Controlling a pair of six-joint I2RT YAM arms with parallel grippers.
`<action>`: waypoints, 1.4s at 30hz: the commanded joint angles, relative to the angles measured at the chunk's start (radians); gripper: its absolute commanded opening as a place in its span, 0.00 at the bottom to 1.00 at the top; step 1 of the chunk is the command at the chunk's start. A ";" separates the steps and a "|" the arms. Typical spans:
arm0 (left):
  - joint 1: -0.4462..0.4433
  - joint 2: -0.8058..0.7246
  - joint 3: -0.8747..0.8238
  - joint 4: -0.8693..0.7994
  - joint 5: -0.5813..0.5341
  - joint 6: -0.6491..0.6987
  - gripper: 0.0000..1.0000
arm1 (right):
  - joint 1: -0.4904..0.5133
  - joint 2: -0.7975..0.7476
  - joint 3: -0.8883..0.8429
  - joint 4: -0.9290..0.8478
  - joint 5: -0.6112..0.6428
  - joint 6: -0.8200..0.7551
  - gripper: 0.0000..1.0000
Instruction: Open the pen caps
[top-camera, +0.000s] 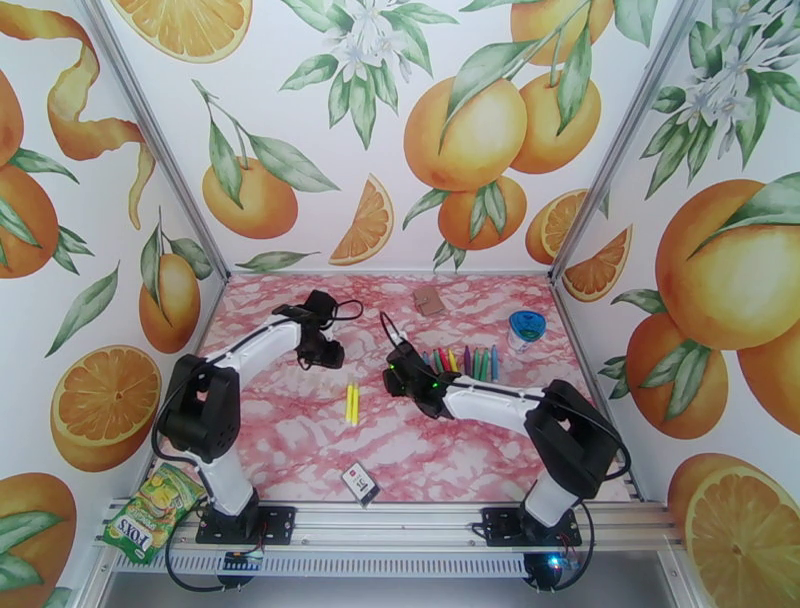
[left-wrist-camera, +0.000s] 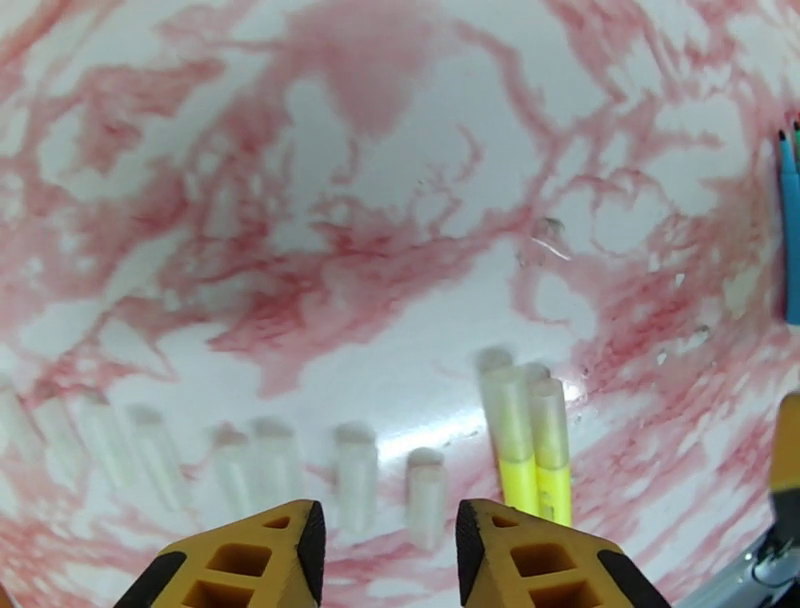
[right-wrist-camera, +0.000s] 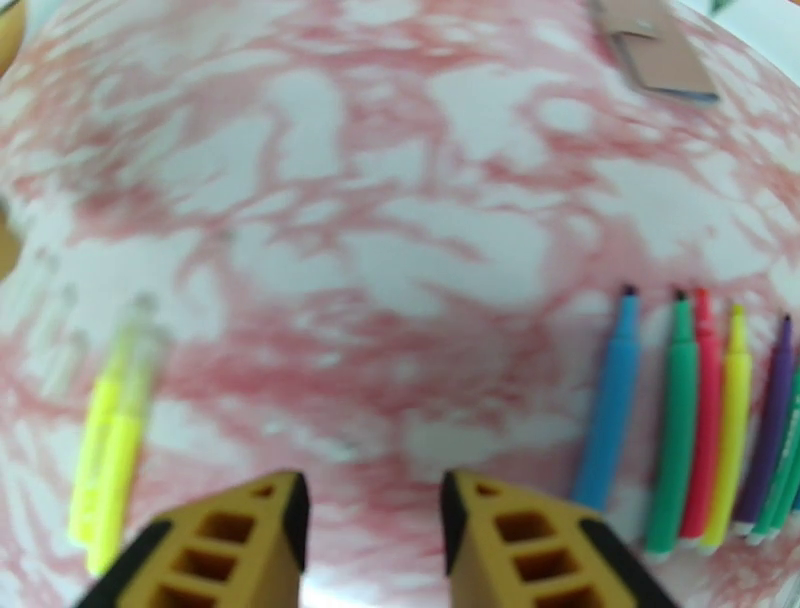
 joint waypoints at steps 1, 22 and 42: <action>0.033 -0.065 -0.050 0.066 0.033 -0.014 0.54 | 0.017 -0.015 0.014 -0.001 -0.093 0.042 0.42; 0.167 -0.210 -0.192 0.167 0.041 -0.037 0.59 | 0.089 0.187 0.160 0.007 -0.229 0.093 0.42; 0.171 -0.207 -0.202 0.177 0.059 -0.034 0.60 | 0.109 0.277 0.238 -0.045 -0.217 0.093 0.43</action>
